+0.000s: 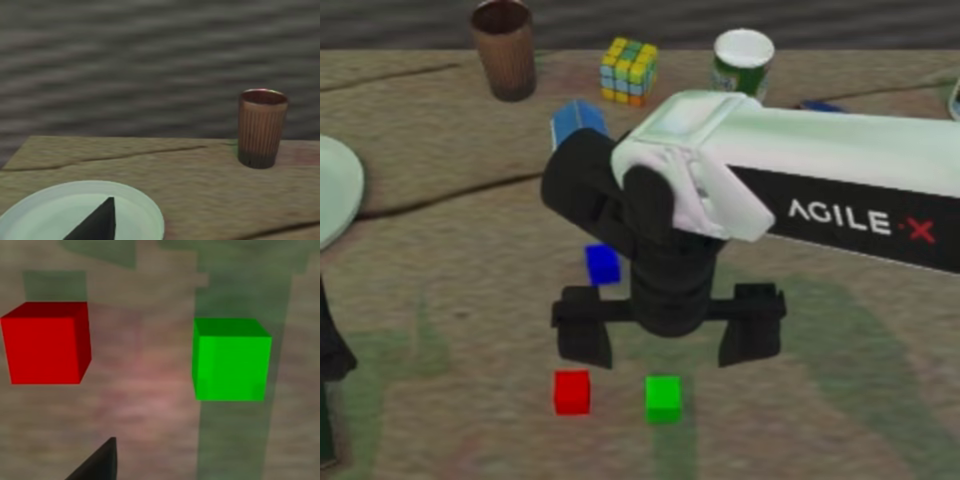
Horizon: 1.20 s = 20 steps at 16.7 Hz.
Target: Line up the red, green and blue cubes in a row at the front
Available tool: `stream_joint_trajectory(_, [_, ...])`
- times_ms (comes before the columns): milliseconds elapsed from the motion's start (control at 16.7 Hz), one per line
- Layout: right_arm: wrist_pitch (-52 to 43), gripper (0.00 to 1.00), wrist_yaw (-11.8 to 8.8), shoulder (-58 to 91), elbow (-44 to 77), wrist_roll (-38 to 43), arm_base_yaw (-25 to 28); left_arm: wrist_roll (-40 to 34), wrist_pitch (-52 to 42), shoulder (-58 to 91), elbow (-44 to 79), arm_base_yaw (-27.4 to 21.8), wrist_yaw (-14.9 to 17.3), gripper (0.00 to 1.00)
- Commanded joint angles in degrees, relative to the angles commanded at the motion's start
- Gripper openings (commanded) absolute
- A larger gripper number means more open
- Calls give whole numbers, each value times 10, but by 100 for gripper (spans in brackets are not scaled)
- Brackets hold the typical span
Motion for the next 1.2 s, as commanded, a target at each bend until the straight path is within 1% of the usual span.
stream_joint_trajectory(180, [19,100,9,-32,-24,-18,-14,-15,-23,35,34,-12,2,100])
stream_joint_trajectory(360, [61,100,27,-113,-88,-59,-50,-48,-77,125,121,-38,3,100])
stream_joint_trajectory(600, [132,100,55,-272,-234,-140,-126,-113,-185,329,304,-85,2,100])
stream_joint_trajectory(780, [193,100,67,-412,-375,-211,-195,-169,-282,535,463,-127,2,100])
stream_joint_trajectory(960, [262,100,68,-568,-529,-286,-268,-226,-385,742,618,-170,2,100])
stream_joint_trajectory(1080, [313,100,61,-678,-627,-333,-315,-263,-451,866,716,-199,3,100])
stream_joint_trajectory(1200, [368,100,51,-792,-715,-377,-361,-298,-512,977,809,-226,3,100])
